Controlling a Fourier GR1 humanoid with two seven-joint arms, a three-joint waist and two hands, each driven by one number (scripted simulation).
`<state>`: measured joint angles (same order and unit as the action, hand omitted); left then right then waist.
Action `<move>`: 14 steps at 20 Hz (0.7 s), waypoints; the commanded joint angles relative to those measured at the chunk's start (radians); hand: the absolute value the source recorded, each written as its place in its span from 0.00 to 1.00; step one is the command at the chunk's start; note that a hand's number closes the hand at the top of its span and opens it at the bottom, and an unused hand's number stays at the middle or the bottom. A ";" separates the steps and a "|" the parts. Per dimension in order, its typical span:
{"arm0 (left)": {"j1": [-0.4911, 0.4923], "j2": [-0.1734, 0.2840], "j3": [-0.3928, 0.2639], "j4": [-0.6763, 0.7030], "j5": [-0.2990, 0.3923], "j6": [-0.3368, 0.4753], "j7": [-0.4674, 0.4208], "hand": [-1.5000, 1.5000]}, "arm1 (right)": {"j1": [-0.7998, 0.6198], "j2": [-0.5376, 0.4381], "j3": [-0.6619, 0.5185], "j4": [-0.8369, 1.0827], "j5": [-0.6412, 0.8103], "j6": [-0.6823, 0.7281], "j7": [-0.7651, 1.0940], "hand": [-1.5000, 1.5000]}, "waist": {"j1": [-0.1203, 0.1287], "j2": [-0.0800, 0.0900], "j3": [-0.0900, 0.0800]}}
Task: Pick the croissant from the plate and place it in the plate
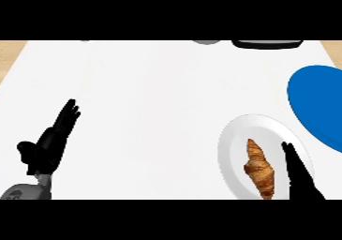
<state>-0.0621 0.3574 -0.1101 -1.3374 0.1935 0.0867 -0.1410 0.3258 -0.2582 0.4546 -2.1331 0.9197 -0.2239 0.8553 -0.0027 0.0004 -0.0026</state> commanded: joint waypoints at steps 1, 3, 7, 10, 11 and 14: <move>-0.022 -0.021 0.000 0.016 -0.020 0.001 0.011 0.50 | -0.075 0.043 0.018 -0.028 0.039 0.167 0.183 0.00 | 0.004 0.000 0.002; -0.037 -0.030 0.013 0.054 -0.032 0.001 -0.008 0.50 | -0.104 0.010 -0.074 -0.009 -0.055 0.222 0.170 0.00 | 0.001 0.001 0.002; 0.006 -0.043 0.018 -0.022 -0.036 0.006 0.036 0.50 | -0.104 0.062 -0.010 0.041 0.033 0.228 0.212 0.00 | 0.005 -0.001 0.003; -0.030 -0.008 0.057 0.044 -0.021 -0.055 -0.007 0.50 | -0.194 0.035 -0.118 0.066 -0.057 0.353 0.249 0.00 | 0.007 0.001 0.002; -0.001 -0.060 0.026 0.074 -0.061 -0.036 -0.062 0.50 | -0.130 0.067 -0.041 0.111 -0.002 0.273 0.198 0.00 | 0.003 0.000 0.002; 0.012 -0.056 0.047 0.018 -0.060 -0.038 -0.018 0.50 | -0.168 0.076 -0.104 0.171 -0.054 0.290 0.164 0.00 | 0.004 0.000 0.003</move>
<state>-0.0567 0.3235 -0.0681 -1.3091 0.1485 0.0477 -0.1701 0.2068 -0.2060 0.3894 -2.0461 0.8968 0.0309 1.0166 0.0007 -0.0001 -0.0003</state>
